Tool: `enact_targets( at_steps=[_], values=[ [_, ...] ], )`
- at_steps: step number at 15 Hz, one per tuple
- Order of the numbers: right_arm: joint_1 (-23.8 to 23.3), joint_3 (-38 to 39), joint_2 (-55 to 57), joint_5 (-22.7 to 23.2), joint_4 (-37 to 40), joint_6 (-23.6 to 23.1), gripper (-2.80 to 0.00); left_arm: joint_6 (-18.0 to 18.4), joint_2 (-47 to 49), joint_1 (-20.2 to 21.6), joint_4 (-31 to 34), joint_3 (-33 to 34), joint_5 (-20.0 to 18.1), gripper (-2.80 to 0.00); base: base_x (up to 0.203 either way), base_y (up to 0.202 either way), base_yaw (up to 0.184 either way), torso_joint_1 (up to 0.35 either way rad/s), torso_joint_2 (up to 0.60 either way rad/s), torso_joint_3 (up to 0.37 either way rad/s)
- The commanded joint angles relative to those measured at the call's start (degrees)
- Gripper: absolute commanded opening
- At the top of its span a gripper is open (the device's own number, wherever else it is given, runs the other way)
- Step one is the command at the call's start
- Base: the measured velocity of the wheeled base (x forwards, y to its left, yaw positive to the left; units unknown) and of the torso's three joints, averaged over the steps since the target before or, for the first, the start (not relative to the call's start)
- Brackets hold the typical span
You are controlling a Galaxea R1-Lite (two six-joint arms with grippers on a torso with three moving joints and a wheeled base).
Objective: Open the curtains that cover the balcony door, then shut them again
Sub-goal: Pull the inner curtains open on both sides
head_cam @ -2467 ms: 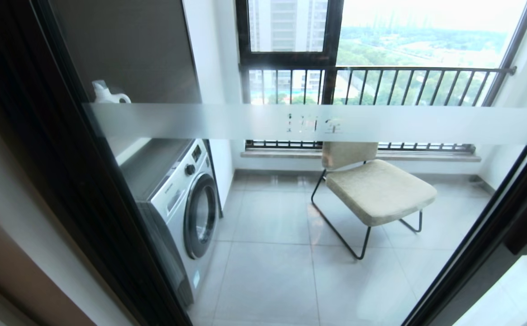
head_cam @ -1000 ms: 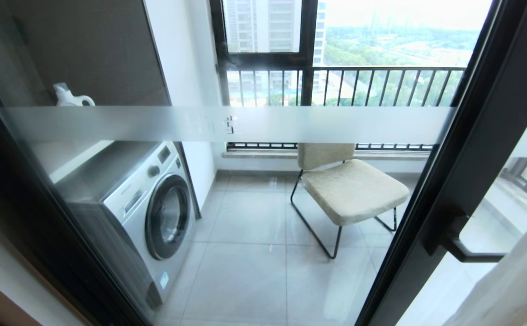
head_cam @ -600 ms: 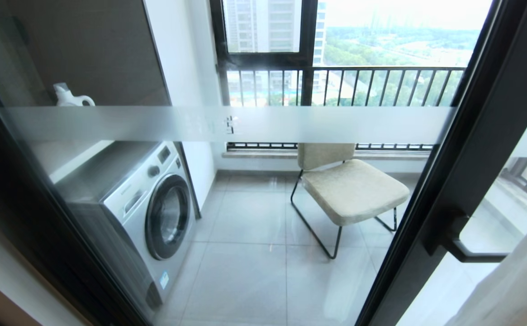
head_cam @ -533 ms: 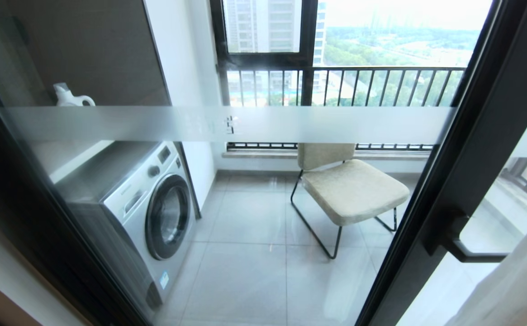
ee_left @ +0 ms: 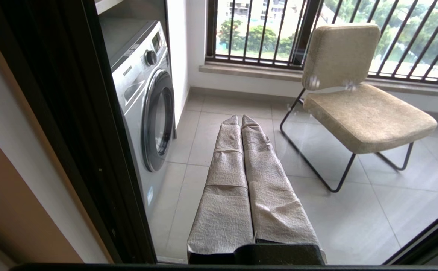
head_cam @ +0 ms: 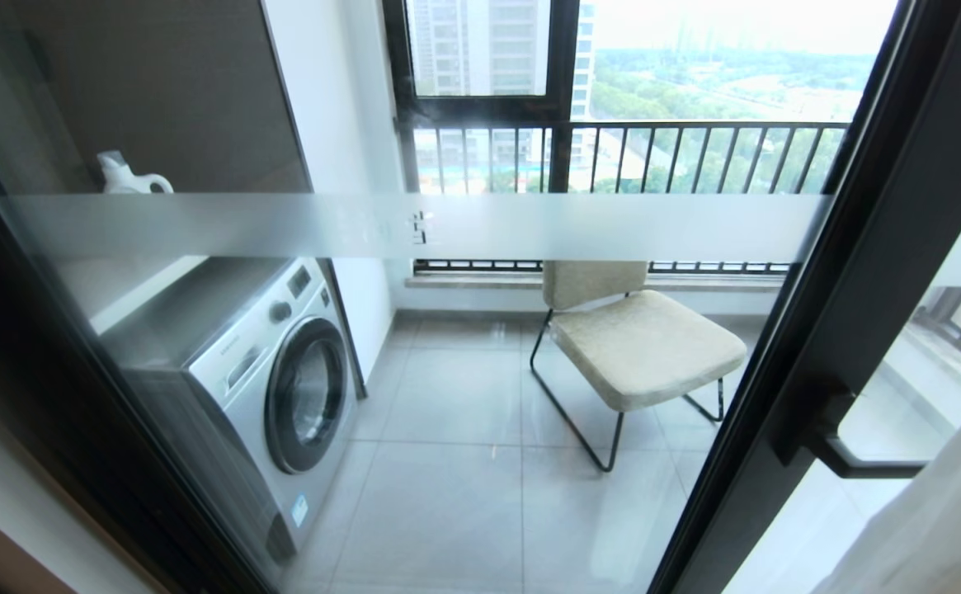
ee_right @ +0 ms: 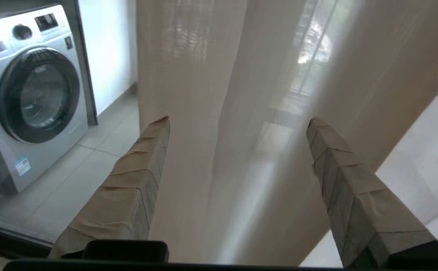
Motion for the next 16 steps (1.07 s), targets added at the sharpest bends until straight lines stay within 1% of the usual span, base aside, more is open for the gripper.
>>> enact_targets(
  at_steps=[1,4,6,8,13,16],
  values=[
    [0.03,-3.66,1.54,3.90,0.26,-0.02,0.00,-0.04,-0.02,0.01,-0.02,0.00,0.03,-2.80,0.000,0.000,0.000,0.000,0.00,0.000],
    [0.18,-8.51,7.85,7.51,-0.15,0.64,0.00,-0.04,-0.02,0.01,-0.02,0.00,0.03,-2.80,0.000,0.000,0.000,0.000,0.00,0.000],
    [0.87,-12.13,13.77,8.39,-0.65,1.28,0.00,-0.04,-0.02,0.01,-0.02,0.00,0.03,-2.80,0.000,0.000,0.000,0.000,0.00,0.000],
    [1.93,-15.78,21.32,8.63,-2.88,1.42,0.00,-0.04,-0.02,0.00,-0.02,0.00,0.03,-2.80,0.000,0.000,0.000,0.000,0.00,0.000],
    [3.93,-23.08,40.71,8.77,-16.19,1.40,0.00,-0.04,-0.02,0.01,-0.02,0.00,0.03,-2.80,0.000,0.000,0.000,0.000,0.00,0.000],
    [4.09,-27.53,49.00,8.74,-22.59,1.35,0.00,-0.04,-0.02,-0.07,-0.02,0.00,0.03,-2.80,0.000,0.000,0.000,0.000,0.00,0.000]
  ],
)
